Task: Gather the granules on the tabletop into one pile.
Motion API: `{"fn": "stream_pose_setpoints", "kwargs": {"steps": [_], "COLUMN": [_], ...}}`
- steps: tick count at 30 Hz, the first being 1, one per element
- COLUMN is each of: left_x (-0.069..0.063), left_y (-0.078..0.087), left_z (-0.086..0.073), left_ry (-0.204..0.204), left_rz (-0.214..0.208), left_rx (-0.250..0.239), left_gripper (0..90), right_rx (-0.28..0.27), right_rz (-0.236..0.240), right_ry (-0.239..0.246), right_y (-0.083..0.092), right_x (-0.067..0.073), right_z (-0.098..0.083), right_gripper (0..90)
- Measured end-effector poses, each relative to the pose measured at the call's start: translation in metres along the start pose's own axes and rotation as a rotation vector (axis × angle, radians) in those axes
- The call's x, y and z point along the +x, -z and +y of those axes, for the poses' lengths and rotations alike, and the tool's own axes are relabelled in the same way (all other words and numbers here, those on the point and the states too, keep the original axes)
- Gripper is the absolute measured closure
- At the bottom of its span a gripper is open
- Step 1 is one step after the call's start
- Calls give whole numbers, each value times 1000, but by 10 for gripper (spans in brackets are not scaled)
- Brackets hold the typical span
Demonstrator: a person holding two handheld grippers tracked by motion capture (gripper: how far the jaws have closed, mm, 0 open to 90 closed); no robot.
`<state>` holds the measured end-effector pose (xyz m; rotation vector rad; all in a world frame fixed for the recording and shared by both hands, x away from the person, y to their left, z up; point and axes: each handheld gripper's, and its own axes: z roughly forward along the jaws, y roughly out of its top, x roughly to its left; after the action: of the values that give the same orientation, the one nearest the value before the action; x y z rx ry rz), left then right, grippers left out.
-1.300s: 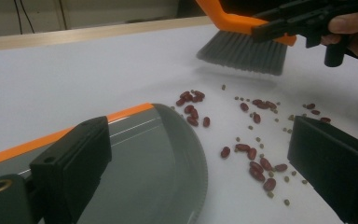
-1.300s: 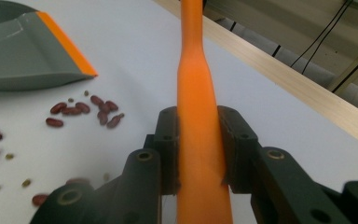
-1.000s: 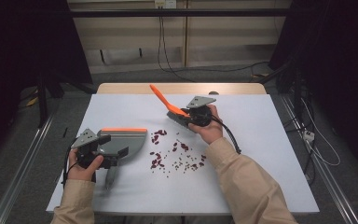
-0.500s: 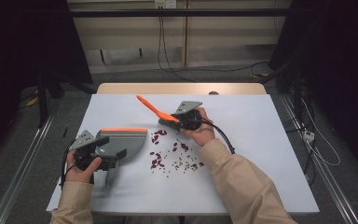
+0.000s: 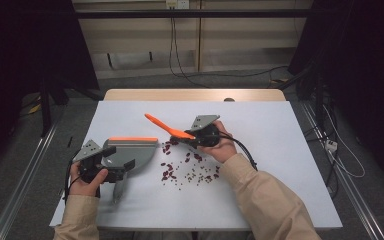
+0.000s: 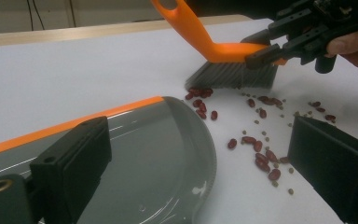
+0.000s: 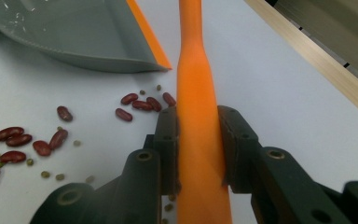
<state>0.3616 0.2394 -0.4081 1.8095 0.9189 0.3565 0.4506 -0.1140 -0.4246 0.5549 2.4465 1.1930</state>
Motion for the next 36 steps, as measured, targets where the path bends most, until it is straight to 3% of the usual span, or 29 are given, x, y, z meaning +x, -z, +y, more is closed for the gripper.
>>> {"fn": "stream_pose_setpoints", "kwargs": {"steps": [25,31,36], "left_x": [0,1,2], "left_y": [-1,-1,-3], "left_z": [2,3,3], "left_ry": [-2,-2,3], "left_rz": [-8,-5,-8], "left_rx": [-10,-12,-12], "left_gripper": [60,60,60], "right_rx": [25,-26,-65], "right_rz": [51,22,6], "right_ry": [-3,-47,-72], "right_y": [37,40,28], "right_x": [27,18,3], "right_z": [-14,-10,0], "right_gripper": [713,714,714]}}
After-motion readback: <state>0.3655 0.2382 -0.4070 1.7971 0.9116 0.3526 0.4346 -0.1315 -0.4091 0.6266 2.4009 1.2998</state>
